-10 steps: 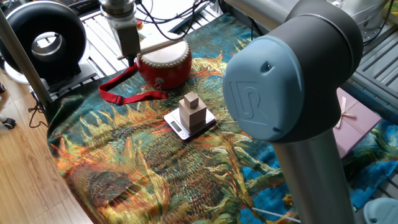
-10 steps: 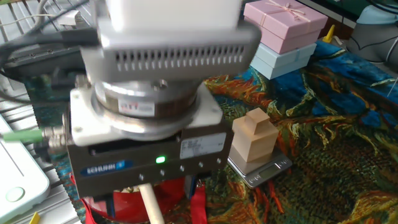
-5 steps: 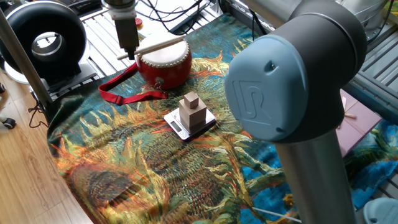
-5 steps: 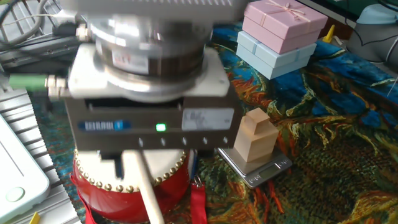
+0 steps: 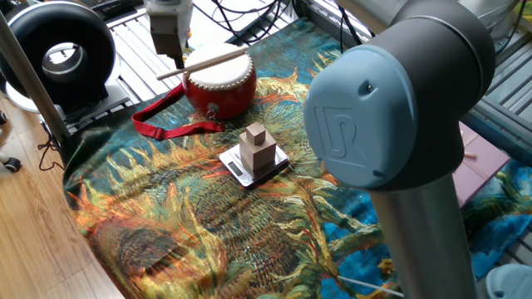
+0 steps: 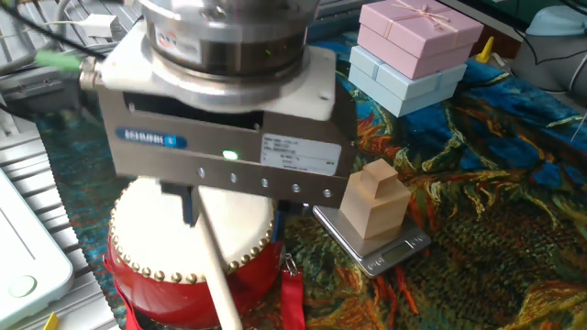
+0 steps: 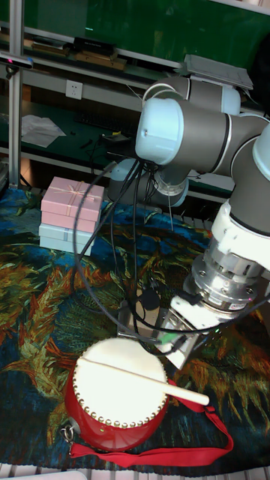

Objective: Play the drum

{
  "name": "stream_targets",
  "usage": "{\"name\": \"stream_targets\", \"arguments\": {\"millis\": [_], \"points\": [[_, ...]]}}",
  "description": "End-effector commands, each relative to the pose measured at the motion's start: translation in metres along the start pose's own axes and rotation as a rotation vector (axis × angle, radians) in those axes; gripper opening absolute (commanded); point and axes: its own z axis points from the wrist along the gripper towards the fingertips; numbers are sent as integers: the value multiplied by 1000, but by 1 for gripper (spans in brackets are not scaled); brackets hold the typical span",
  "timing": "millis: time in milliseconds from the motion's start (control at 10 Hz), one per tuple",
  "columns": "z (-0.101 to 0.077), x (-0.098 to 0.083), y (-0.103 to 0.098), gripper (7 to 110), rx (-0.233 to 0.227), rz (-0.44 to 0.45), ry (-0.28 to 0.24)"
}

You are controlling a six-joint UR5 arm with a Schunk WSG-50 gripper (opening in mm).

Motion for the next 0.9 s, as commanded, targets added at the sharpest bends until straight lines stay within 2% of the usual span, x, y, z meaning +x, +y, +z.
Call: {"name": "stream_targets", "arguments": {"millis": [0, 200, 300, 500, 800], "points": [[-4, 9, -8, 44, 14, 200, 23], [-4, 12, -13, 44, 28, 227, 32], [-5, 12, -15, 7, 29, 233, 29], [-4, 15, -17, 7, 33, 270, 41], [-2, 20, -19, 7, 33, 276, 54]]}}
